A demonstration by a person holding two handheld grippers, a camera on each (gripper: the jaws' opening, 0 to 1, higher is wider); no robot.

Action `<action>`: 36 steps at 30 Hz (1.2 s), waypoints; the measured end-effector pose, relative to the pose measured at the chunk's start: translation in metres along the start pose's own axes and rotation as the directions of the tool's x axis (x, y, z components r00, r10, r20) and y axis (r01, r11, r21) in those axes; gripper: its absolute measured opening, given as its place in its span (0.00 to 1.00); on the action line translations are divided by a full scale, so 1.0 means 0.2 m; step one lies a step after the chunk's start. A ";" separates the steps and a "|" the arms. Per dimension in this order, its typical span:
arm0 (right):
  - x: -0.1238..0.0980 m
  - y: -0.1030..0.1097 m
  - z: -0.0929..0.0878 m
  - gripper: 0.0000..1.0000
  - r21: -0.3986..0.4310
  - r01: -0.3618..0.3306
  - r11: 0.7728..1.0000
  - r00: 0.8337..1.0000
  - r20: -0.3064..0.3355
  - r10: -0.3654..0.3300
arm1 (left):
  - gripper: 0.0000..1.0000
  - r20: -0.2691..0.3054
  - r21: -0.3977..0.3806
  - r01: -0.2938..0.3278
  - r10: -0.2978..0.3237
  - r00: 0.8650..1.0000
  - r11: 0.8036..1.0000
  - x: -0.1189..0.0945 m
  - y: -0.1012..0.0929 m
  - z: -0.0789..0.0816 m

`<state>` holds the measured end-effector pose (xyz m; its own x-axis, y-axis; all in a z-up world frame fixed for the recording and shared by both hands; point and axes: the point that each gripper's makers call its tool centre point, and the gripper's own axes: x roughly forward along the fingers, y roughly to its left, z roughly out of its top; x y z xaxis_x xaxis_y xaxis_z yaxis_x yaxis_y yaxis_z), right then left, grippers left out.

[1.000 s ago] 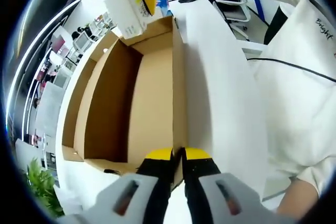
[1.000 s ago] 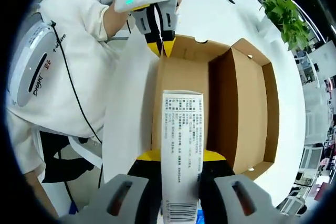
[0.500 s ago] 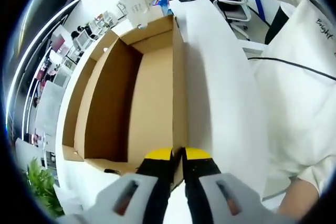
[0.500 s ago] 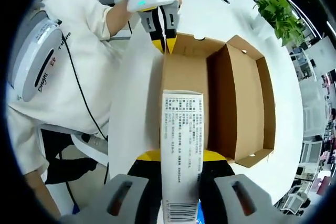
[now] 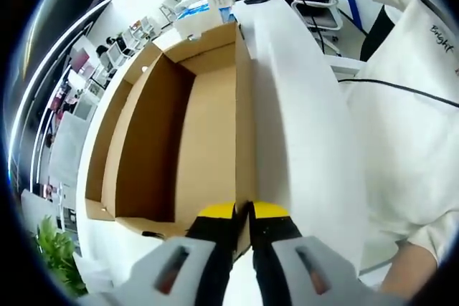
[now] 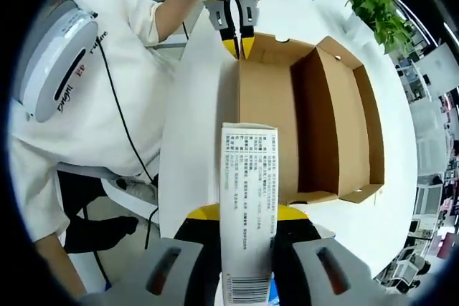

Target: Operate the shoe box by opening the lid, removing the specified soft item, and placing it in the target area until the item is outside and the box remains undamaged.

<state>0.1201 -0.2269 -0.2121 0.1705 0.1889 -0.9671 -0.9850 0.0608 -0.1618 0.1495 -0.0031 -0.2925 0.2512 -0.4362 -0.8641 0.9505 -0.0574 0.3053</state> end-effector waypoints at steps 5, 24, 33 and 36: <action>-0.05 0.03 -0.05 0.22 0.006 -0.004 1.000 1.000 -0.006 0.004 | 0.06 -0.001 -0.002 0.003 -0.003 1.000 1.000 0.00 0.00 0.00; -0.08 0.07 -0.29 0.22 0.058 -0.005 0.998 1.000 -0.018 0.006 | 0.05 -0.003 0.000 0.007 -0.007 1.000 1.000 0.00 -0.01 -0.01; 0.09 0.13 -0.47 0.22 0.140 -0.041 0.989 0.998 -0.040 0.047 | 0.06 -0.006 -0.008 0.015 -0.015 1.000 1.000 0.01 -0.01 -0.01; 0.15 0.14 -0.53 0.22 0.161 -0.057 0.985 0.997 -0.035 0.064 | 0.05 0.006 -0.005 0.016 -0.016 1.000 1.000 0.02 -0.01 -0.01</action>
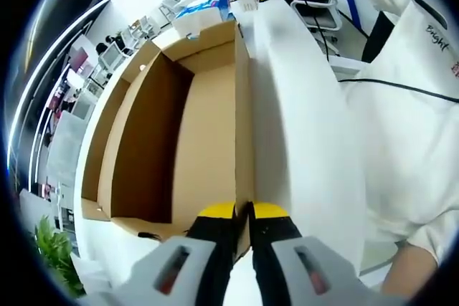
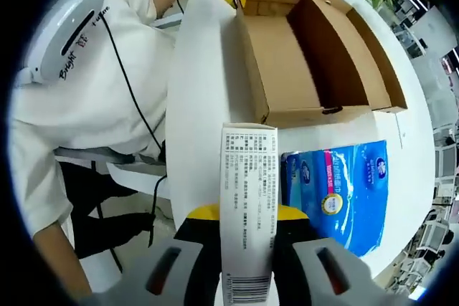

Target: Operate the shoe box by opening the lid, removing the specified soft item, and placing it in the target area until the item is outside and the box remains undamaged.

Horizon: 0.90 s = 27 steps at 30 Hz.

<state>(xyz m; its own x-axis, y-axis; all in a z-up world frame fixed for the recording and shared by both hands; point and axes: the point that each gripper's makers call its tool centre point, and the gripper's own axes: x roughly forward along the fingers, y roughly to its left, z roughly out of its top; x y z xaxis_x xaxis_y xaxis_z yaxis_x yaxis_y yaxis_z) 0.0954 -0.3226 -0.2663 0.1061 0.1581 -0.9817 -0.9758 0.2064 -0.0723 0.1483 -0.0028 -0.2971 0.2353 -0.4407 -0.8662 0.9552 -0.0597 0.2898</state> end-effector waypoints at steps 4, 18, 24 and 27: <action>0.03 0.01 -0.03 0.22 0.002 -0.005 1.000 1.000 -0.001 0.005 | 0.05 -0.003 0.009 0.003 -0.003 1.000 1.000 0.00 0.00 0.00; 0.23 0.06 -0.08 0.22 -0.011 -0.016 1.000 0.999 -0.031 0.016 | 0.06 -0.003 0.002 -0.013 0.013 1.000 1.000 0.00 0.00 0.00; 0.23 0.04 -0.09 0.22 0.006 0.003 1.000 0.999 -0.034 -0.002 | 0.06 -0.002 0.006 -0.014 0.014 1.000 1.000 0.00 0.00 0.00; 0.25 0.03 -0.09 0.22 -0.003 0.001 1.000 0.999 -0.052 -0.001 | 0.06 0.002 0.003 -0.012 0.012 1.000 1.000 0.00 0.00 0.00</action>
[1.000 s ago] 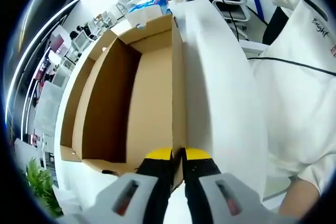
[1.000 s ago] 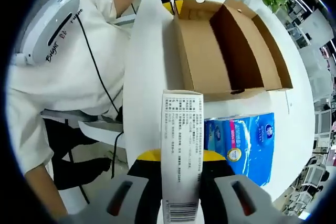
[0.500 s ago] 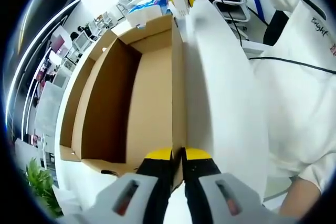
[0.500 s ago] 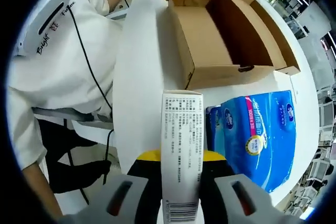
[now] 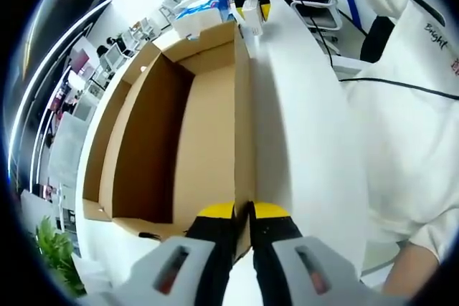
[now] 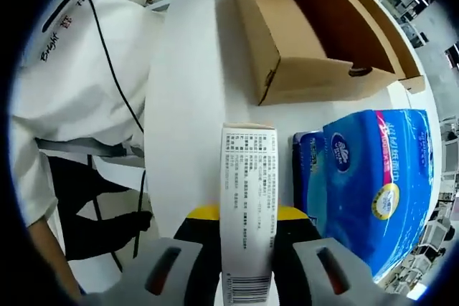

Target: Operate the shoe box by opening the lid, removing the specified soft item, and placing it in the target area until the item is outside and the box remains undamaged.

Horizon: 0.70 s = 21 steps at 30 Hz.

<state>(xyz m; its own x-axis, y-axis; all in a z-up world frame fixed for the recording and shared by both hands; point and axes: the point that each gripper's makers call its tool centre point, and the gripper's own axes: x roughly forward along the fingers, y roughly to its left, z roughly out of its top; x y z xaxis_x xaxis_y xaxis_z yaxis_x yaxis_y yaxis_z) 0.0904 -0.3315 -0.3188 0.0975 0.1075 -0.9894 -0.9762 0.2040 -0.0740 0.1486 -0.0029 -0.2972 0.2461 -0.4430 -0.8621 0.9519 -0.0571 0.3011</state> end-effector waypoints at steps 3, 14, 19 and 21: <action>0.01 -0.01 0.00 0.22 0.008 -0.004 1.000 1.000 0.002 0.004 | 0.06 -0.005 0.001 0.001 -0.001 1.000 1.000 0.00 0.00 0.00; 0.04 -0.02 0.03 0.22 -0.016 0.028 0.999 1.000 -0.005 -0.028 | 0.06 -0.008 0.003 0.001 -0.001 1.000 1.000 0.00 0.00 0.00; 0.05 -0.04 0.02 0.22 -0.036 0.060 0.998 0.997 -0.041 -0.061 | 0.06 -0.010 0.006 0.005 -0.005 1.000 1.000 0.00 0.00 0.00; 0.07 -0.05 -0.01 0.22 -0.054 0.066 0.996 0.995 -0.076 -0.070 | 0.06 -0.009 0.006 0.004 -0.004 1.000 1.000 0.00 0.00 0.00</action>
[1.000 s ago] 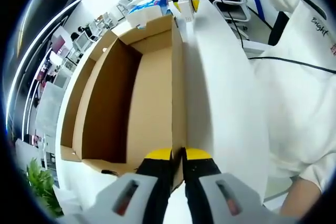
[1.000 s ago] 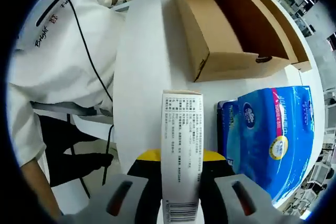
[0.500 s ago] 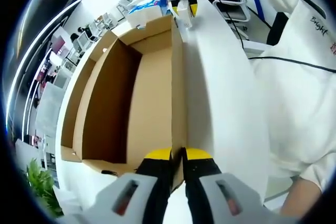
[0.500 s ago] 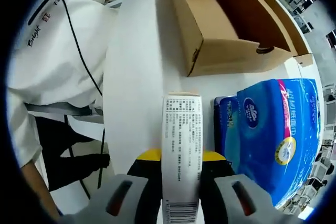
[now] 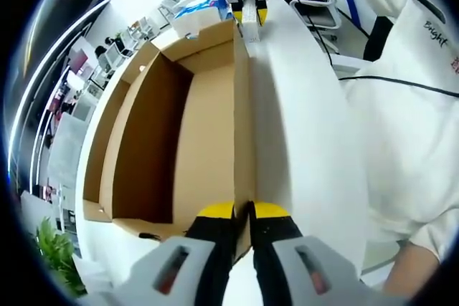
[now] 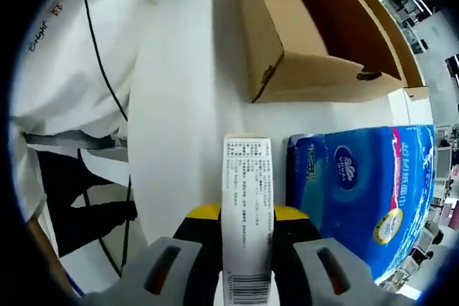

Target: Operate the shoe box by opening the lid, removing the specified soft item, and placing it in the target area until the item is outside and the box remains undamaged.

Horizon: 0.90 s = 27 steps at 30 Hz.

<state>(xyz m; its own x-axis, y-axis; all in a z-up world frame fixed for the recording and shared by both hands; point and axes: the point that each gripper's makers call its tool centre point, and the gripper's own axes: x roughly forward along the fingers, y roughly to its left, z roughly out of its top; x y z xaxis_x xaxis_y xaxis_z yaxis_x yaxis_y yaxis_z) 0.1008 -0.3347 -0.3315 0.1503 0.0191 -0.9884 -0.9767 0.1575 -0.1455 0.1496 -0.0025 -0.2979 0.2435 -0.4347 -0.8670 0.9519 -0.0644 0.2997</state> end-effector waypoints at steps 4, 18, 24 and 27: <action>-0.01 -0.01 -0.04 0.22 -0.006 0.011 1.000 0.999 -0.037 -0.011 | 0.06 0.002 0.002 -0.003 0.003 1.000 1.000 0.00 0.00 0.00; -0.05 -0.04 0.01 0.22 -0.018 0.084 0.996 0.996 0.019 -0.083 | 0.07 0.004 0.002 -0.013 0.013 1.000 1.000 0.00 0.00 0.00; -0.05 -0.06 -0.01 0.23 -0.020 0.117 0.993 0.993 0.030 -0.116 | 0.07 0.005 0.002 -0.012 0.012 1.000 1.000 0.00 0.00 0.00; -0.06 -0.08 -0.01 0.24 0.002 0.136 0.991 0.989 0.052 -0.136 | 0.07 0.009 0.003 -0.015 0.015 1.000 1.000 0.00 0.00 0.00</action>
<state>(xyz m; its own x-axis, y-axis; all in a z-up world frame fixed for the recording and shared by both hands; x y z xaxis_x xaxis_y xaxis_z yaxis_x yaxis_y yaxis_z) 0.1136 -0.3390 -0.3179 0.2898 0.0491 -0.9558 -0.9469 0.1603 -0.2788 0.1492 -0.0026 -0.2973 0.2556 -0.4438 -0.8589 0.9476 -0.0611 0.3136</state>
